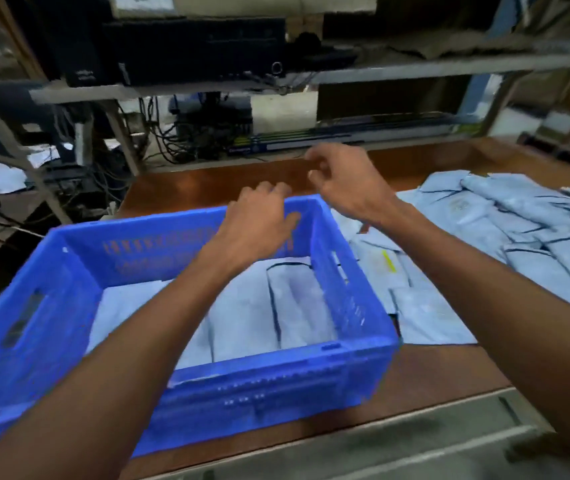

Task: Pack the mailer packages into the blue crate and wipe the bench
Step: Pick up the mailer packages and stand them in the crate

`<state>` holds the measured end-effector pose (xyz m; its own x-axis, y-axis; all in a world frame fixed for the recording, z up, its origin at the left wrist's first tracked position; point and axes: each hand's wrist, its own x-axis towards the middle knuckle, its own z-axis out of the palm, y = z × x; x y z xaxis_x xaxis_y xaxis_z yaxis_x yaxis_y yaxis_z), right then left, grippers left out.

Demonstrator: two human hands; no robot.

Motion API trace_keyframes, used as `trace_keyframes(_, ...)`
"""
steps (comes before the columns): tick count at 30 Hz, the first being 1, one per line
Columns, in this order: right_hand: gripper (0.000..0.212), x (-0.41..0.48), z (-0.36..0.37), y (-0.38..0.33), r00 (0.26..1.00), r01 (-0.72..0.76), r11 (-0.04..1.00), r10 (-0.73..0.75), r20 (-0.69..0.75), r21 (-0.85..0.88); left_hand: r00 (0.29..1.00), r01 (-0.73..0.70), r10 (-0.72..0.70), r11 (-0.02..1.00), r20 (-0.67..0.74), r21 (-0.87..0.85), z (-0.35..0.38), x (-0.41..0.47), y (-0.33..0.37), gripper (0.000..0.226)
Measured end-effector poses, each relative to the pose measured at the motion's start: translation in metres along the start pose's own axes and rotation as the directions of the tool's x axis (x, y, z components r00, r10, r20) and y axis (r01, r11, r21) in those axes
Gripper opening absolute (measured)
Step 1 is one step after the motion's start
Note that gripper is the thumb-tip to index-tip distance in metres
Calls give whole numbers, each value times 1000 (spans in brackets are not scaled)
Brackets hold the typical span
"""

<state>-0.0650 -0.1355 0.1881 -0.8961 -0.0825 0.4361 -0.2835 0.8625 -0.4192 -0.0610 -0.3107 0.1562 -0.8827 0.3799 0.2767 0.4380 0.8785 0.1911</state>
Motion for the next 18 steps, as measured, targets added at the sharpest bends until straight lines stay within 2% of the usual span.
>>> trace_keyframes(3,33,-30,-42,88,986,-157,988,156,-58,-2,995,-80,84,994,59,-70,34,26,90,47)
trace_keyframes(6,31,-74,-55,175,956,-291,956,290,-33,-40,969,-43,47,999,244,-22,74,44,166,49)
trace_keyframes(9,37,-118,-46,250,914,-384,919,393,106,-91,867,72,-94,995,490,64,124,55,217,51)
trace_keyframes(11,45,-140,-38,288,883,-407,899,433,182,-162,784,160,-199,980,588,118,160,55,231,53)
trace_keyframes(13,55,-152,-26,317,881,-353,889,421,218,-290,764,231,-275,961,584,151,192,53,229,55)
trace_keyframes(15,67,-156,-13,336,864,-284,870,415,286,-404,810,266,-314,950,495,166,216,51,219,55)
trace_keyframes(18,72,-157,8,349,842,-231,866,406,355,-443,863,301,-343,939,370,167,239,54,203,59)
